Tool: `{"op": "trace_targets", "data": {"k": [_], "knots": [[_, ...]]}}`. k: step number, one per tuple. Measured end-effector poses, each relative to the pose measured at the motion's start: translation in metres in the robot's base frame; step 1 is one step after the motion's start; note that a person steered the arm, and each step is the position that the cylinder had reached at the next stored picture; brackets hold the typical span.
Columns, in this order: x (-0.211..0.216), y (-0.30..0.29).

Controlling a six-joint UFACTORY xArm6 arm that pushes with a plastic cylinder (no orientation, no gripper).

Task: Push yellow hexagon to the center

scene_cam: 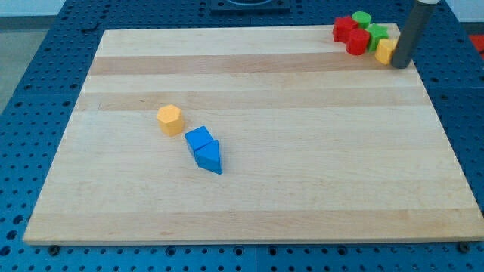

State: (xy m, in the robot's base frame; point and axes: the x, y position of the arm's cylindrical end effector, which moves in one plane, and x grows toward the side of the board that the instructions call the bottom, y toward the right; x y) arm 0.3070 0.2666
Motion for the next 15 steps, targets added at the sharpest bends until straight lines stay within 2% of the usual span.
{"op": "trace_targets", "data": {"k": [2, 3, 4, 5, 7, 8, 9, 11, 13, 14, 15], "knots": [[0.000, 0.000], [0.016, -0.009], [0.042, -0.065], [0.044, -0.145], [0.053, -0.328], [0.079, -0.417], [0.086, -0.458], [0.086, -0.480], [0.102, -0.539], [0.121, -0.534], [0.124, -0.495]]}}
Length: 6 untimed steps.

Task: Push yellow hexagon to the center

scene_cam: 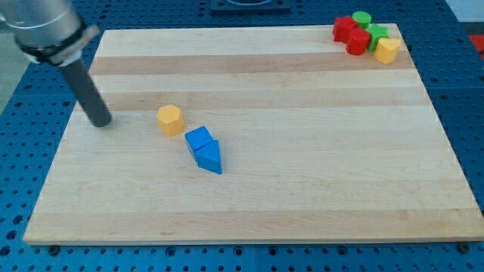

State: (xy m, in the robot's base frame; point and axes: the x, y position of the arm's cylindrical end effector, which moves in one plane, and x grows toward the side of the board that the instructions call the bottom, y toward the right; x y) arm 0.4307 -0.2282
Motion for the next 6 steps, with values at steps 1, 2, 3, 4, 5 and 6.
{"op": "trace_targets", "data": {"k": [1, 2, 3, 4, 5, 6], "knots": [[0.000, 0.062], [-0.001, 0.119], [0.001, 0.118], [0.017, 0.100], [0.027, 0.111], [0.010, 0.149]]}}
